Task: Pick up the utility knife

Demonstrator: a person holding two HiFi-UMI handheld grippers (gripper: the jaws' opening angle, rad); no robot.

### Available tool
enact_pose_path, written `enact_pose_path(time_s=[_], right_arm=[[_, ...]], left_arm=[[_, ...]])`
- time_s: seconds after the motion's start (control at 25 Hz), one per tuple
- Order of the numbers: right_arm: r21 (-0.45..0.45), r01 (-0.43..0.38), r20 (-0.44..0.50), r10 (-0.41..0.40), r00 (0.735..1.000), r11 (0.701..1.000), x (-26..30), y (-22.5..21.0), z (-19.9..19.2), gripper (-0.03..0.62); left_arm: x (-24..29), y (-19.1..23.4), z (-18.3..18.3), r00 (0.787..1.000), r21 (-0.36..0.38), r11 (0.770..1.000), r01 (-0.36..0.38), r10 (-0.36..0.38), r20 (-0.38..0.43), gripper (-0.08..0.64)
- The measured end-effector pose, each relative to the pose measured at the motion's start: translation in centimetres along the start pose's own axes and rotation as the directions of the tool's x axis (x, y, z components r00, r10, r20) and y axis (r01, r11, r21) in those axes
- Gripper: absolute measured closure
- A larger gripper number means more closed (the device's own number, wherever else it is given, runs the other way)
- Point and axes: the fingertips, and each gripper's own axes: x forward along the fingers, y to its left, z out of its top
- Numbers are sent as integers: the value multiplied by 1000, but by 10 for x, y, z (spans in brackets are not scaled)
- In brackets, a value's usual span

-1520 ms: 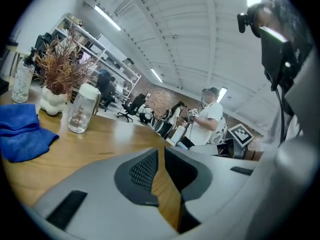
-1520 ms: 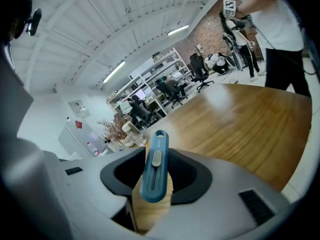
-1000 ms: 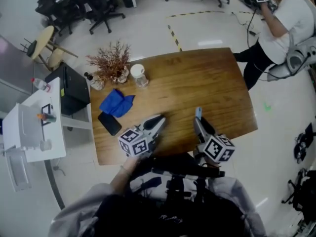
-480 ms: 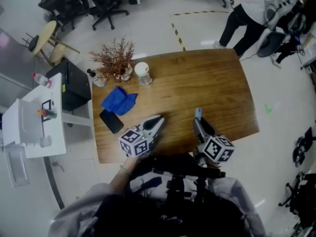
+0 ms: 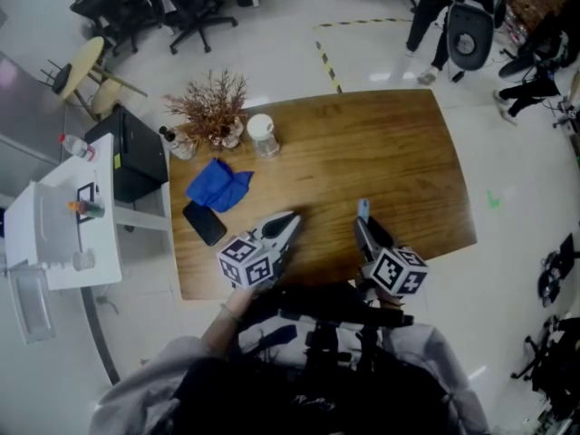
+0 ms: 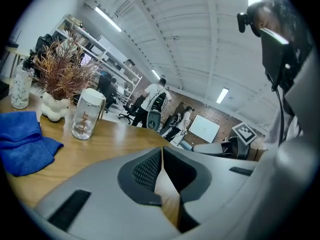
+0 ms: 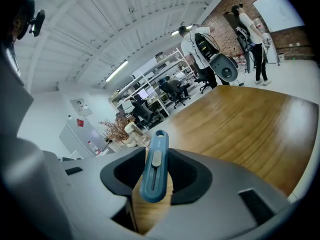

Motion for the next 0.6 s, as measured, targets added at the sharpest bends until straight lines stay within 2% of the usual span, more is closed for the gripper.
enact_pose_path(time_s=[0.16,0.28,0.44,0.6], right_arm=[[-50,64,-66,-68,996,997,18,-27,-19,440],[-144,126,-130,-145,981,982,40,-48,-32,440],[-299,190,-213,-260,942,935,69,-73,-48,440],[-410,225,-262,-350,899,884,85,-90,-61,440]], left_arm=[[-2,2,-1,1000,-6,1000,-11,11,-3,538],[-6,5,-2,1000,-13,1000,-22,22,-4,538],[-8,8,-3,999,-19,999,-34,34,-2,538],[-10,8,-3,999,-20,999,-42,42,-5,538]])
